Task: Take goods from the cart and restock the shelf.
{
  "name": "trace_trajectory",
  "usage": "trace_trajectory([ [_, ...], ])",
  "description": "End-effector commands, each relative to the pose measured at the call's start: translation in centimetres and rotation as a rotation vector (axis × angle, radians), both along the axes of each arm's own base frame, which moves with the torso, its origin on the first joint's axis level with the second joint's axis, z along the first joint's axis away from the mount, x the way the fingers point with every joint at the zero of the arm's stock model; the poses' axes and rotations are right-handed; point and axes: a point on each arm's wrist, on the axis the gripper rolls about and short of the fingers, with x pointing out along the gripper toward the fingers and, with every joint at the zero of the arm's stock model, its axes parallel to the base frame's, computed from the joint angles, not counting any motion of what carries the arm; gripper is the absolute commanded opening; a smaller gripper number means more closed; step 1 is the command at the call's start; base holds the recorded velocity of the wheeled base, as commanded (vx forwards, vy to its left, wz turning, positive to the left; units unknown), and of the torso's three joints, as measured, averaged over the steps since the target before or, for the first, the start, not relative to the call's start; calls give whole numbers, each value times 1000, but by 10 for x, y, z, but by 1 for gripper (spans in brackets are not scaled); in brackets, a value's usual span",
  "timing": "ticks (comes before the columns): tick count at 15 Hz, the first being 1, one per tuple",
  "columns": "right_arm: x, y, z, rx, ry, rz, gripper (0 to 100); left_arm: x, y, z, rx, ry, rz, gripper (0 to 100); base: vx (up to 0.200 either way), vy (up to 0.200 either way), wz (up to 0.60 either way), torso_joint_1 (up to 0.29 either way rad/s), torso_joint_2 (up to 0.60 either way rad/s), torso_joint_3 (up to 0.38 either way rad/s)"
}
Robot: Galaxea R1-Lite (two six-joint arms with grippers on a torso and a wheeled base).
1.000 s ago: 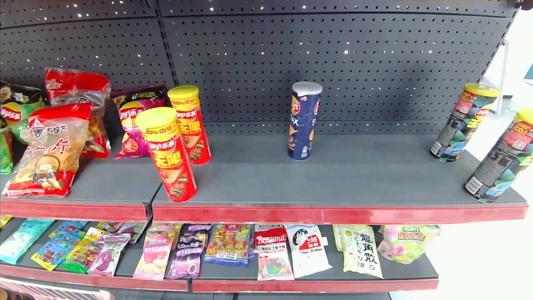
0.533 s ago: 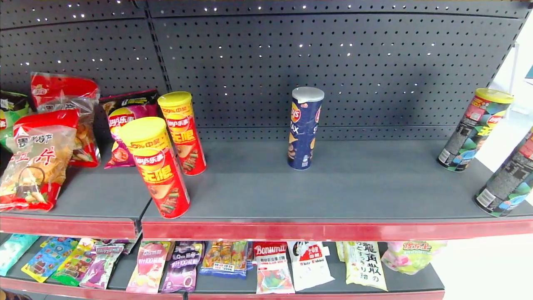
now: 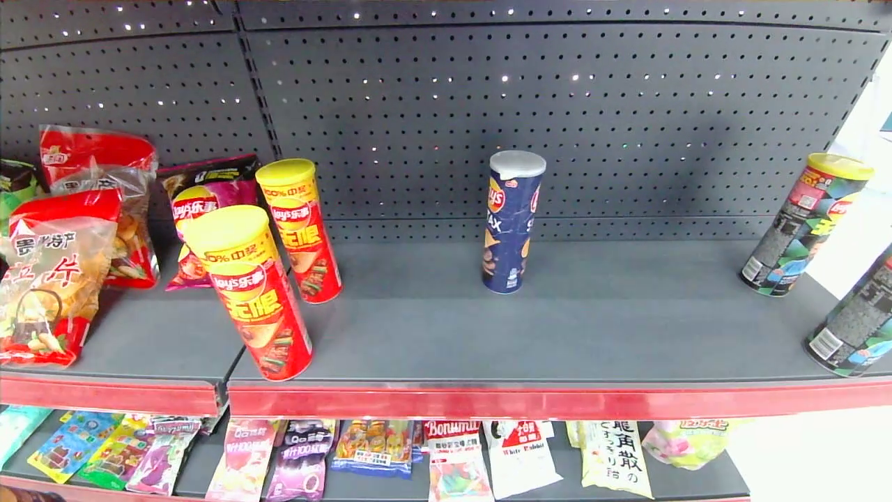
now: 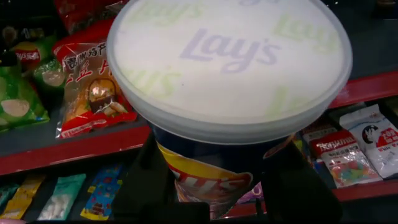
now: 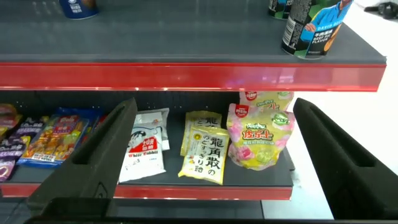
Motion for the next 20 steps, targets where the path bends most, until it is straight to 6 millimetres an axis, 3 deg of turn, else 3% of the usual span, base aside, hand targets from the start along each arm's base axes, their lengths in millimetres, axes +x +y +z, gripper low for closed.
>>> trace_trajectory([
  [1, 4, 0, 1, 1, 55, -6, 100, -4, 1, 1, -43, -23, -73, 0, 0, 0, 0, 0, 0, 0],
  [6, 7, 2, 2, -9, 84, -57, 100, -1, 1, 11, -195, 0, -74, 0, 0, 0, 0, 0, 0, 0],
  [7, 5, 3, 25, -27, 4, 10, 100, 1, 0, 9, -187, 15, -76, 0, 0, 0, 0, 0, 0, 0],
  [9, 22, 1, 105, 7, -28, 14, 100, 1, 0, 8, -186, 19, -72, 0, 0, 0, 0, 0, 0, 0],
  [11, 40, 1, 147, 4, -31, 32, 100, 3, -1, 3, -182, 34, -75, 0, 0, 0, 0, 0, 0, 0],
  [14, 84, 5, 166, -59, 69, 182, 100, 4, -1, -2, -177, 50, -78, 0, 0, 0, 0, 0, 0, 0],
  [15, 115, 10, 175, -81, 126, 246, 100, 7, -2, -3, -174, 69, -97, 0, 0, 0, 0, 0, 0, 0],
  [20, 217, 66, 176, -10, 214, 582, 100, 11, -5, 2, -167, 94, -113, 0, 0, 0, 0, 0, 0, 0],
])
